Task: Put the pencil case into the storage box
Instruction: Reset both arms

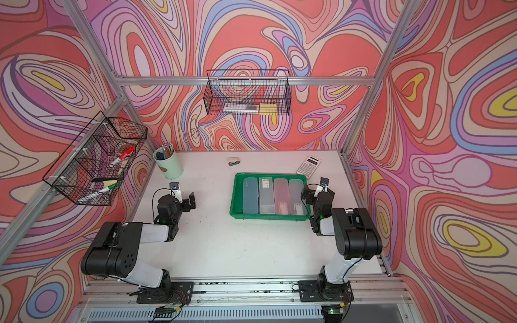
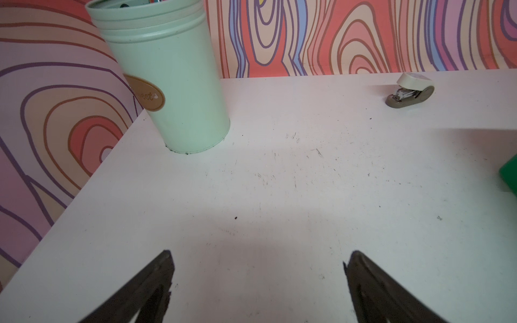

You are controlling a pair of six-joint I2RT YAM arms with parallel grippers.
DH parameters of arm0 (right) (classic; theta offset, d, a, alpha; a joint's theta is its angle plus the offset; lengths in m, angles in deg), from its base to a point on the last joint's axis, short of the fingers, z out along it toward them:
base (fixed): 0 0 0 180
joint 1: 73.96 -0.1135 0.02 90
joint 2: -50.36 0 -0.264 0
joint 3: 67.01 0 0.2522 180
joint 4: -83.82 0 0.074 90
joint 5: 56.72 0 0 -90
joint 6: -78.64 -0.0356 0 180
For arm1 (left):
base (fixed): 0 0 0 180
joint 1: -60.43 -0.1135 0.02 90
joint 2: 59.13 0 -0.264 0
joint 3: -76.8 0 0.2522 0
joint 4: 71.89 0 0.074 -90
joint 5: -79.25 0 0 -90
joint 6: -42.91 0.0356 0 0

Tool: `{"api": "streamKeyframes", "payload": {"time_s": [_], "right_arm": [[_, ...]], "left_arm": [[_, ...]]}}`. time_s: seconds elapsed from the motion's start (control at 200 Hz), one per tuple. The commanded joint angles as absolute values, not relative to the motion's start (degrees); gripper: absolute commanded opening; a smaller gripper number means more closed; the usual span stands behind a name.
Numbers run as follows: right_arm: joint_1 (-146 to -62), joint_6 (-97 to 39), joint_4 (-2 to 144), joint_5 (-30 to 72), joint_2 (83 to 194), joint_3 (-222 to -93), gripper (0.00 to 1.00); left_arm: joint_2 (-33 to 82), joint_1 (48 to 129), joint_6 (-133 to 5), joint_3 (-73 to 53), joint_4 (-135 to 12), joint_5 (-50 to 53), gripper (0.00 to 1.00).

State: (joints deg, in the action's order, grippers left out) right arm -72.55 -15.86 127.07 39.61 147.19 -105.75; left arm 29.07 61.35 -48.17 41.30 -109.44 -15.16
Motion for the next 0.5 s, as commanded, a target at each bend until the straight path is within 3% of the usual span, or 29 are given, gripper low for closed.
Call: {"api": "streamKeyframes", "payload": {"time_s": [0.0,0.496], "right_arm": [[-72.9,-15.1,126.1,39.1,147.1,-106.6,0.98],[-72.8,-15.1,126.2,39.2,147.1,-106.5,0.98]], "left_arm": [[28.9,61.1,-48.3,41.4,-108.5,-14.4,0.99],[29.3,61.2,-48.1,40.9,-107.9,-14.4,0.99]]}}
